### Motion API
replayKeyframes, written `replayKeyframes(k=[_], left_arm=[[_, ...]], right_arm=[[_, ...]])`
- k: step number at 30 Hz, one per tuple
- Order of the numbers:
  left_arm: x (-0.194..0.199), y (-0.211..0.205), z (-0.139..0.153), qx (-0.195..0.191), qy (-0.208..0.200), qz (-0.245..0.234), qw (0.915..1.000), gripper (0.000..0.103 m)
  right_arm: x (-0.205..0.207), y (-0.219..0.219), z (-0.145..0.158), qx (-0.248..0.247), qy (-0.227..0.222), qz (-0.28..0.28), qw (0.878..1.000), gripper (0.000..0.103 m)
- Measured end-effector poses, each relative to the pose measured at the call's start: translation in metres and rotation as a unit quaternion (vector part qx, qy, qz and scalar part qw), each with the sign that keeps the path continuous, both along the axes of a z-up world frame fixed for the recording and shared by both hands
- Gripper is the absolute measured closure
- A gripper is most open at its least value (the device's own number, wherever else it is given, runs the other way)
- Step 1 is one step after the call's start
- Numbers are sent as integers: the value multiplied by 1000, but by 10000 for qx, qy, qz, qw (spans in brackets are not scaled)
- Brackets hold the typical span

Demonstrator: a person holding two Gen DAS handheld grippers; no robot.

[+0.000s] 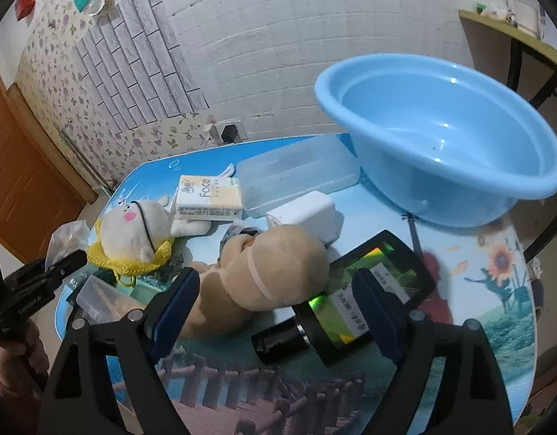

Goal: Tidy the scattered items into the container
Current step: 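Close the right tool on the beige plush toy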

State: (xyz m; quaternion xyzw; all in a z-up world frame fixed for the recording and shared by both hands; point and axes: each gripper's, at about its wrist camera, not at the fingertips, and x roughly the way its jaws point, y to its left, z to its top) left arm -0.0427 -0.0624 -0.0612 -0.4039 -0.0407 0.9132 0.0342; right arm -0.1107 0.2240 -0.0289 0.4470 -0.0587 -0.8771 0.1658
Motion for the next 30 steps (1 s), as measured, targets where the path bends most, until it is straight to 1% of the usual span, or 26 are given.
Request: replayKeyframes(k=[2, 3, 5, 6, 7, 8, 11, 15, 21, 27, 30], left_arm=[[-1, -1, -1, 11, -13, 7, 10000, 68], [-2, -2, -1, 16, -17, 9, 10000, 68], [-2, -2, -2, 30, -26, 10, 10000, 68], [-3, -1, -2, 32, -28, 7, 10000, 68], [-2, -1, -2, 33, -27, -1, 10000, 68], [-3, -1, -2, 37, -25, -5, 10000, 68], [-2, 0, 0, 43, -9, -7, 10000, 68], [-1, 2, 2, 19, 16, -11, 10000, 68], [2, 5, 10, -37, 67, 1, 10000, 68], [2, 13, 30, -78, 242, -22, 9997, 68], [2, 18, 36, -122, 293, -42, 9995, 68]], right_arm=[[-5, -1, -5, -15, -118, -47, 9999, 16], [-7, -1, -7, -108, -170, -66, 9998, 16], [-9, -1, -8, -117, -181, -97, 9997, 17], [-10, -1, -7, -134, -173, -90, 9997, 21], [-10, -1, -7, -171, -163, -59, 9997, 35], [-10, -2, -6, -259, -162, 25, 9995, 42], [-7, -4, -1, -177, -36, 99, 9998, 49], [-1, 1, 4, -234, 98, 146, 9996, 53], [9, 6, 21, -326, 379, 201, 9985, 55], [14, 13, 40, -359, 530, 226, 9977, 56], [15, 17, 44, -324, 612, 275, 9972, 57]])
